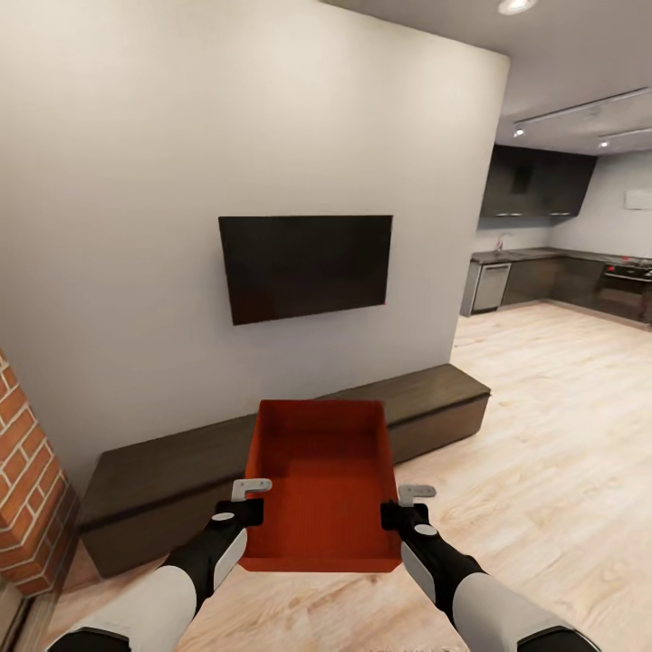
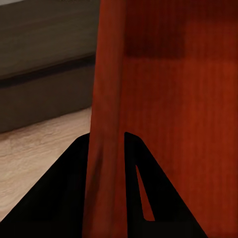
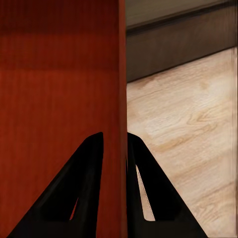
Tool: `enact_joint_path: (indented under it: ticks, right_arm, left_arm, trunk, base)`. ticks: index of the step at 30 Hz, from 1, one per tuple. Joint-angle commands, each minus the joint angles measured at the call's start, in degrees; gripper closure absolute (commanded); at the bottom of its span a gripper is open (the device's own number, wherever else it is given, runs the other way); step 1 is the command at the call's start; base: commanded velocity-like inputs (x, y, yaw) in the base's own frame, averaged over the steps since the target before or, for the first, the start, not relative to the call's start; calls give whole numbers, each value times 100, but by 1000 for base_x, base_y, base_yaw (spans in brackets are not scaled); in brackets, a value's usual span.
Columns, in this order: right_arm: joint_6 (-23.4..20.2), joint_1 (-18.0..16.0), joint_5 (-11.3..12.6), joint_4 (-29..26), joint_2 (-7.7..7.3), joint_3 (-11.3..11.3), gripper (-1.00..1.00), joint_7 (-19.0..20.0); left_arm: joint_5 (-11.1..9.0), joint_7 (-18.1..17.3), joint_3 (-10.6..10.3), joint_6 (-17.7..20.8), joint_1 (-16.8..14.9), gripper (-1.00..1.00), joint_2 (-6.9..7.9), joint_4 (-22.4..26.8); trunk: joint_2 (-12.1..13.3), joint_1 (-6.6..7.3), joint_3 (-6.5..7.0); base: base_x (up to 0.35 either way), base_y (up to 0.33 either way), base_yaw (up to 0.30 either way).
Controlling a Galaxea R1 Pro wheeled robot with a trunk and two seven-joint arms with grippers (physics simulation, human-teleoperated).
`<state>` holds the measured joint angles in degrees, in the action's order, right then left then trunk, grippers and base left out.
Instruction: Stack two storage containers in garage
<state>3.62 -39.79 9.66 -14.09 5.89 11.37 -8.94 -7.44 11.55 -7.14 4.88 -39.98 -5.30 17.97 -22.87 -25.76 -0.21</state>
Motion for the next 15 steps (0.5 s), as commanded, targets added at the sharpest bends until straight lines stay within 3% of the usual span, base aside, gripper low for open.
enact_joint_path:
  ticks: [1,15]
  right_arm:
    - [33,-2,79,73,-17,-109,100,-258]
    - [33,-2,79,73,-10,-109,100,-258]
  left_arm:
    - [-65,40,396,39,-1,100,9,78]
    - [-65,40,397,39,-1,100,3,82]
  trunk:
    - [-5,-2,-2]
    - [-5,-2,-2]
  base:
    - [0,0,-244]
    - [0,0,-244]
